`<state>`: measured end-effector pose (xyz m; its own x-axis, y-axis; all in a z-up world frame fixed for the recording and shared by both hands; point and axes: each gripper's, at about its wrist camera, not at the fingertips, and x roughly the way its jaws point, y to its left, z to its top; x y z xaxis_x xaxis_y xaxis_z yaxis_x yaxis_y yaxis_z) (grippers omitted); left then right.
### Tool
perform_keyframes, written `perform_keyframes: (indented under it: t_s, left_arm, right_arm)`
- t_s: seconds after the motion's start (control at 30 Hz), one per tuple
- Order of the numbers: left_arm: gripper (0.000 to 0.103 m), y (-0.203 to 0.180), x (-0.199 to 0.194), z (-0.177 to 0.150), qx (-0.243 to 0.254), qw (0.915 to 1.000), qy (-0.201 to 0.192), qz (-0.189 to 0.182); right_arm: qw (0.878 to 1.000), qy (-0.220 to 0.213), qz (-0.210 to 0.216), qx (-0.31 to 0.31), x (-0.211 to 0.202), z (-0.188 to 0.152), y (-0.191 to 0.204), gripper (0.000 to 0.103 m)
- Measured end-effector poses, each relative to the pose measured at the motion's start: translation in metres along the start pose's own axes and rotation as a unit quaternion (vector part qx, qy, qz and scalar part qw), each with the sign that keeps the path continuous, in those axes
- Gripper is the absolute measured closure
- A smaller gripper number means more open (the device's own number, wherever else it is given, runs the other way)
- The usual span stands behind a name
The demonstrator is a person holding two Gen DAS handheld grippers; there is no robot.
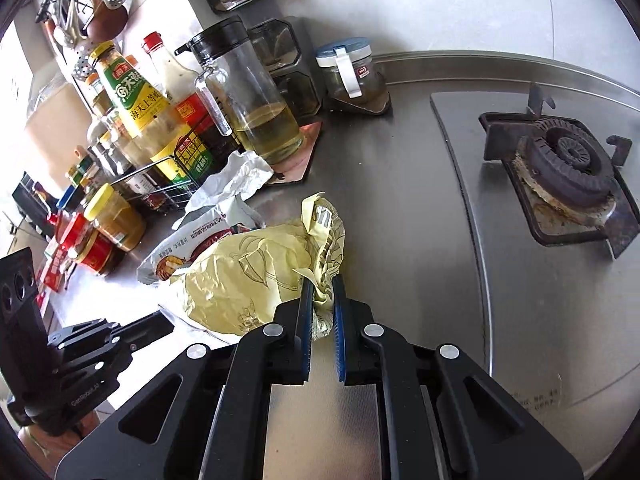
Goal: Collect trash
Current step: 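Grasp the clear plastic bag with the left tool while the right tool grasps the yellow-green wrapper, then carry the clear bag and yellow-green wrapper down into the bin and release both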
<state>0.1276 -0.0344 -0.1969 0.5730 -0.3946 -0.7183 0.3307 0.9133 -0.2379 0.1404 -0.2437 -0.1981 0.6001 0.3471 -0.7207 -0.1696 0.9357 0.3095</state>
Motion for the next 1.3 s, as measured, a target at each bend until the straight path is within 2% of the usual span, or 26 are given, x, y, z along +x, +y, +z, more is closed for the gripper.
perform_keyframes:
  t_s: [0.37, 0.83, 1.1, 1.3]
  left_arm:
    - [0.103, -0.017, -0.057, -0.037, 0.01, 0.9998, -0.014, 0.005]
    - [0.103, -0.047, -0.123, -0.069, 0.021, 0.999, -0.038, 0.015]
    - [0.103, -0.063, -0.146, -0.096, 0.016, 0.9987, -0.044, 0.019]
    - [0.103, -0.072, -0.151, -0.134, 0.001, 0.9991, -0.033, 0.025]
  right_arm:
    - [0.999, -0.037, -0.022, -0.001, -0.064, -0.021, -0.002, 0.092]
    - [0.998, -0.065, -0.01, -0.026, -0.143, -0.057, 0.011, 0.092]
    - [0.998, -0.043, 0.019, -0.043, -0.169, -0.096, 0.019, 0.092]
    - [0.997, 0.004, 0.041, -0.07, -0.175, -0.145, 0.022, 0.092]
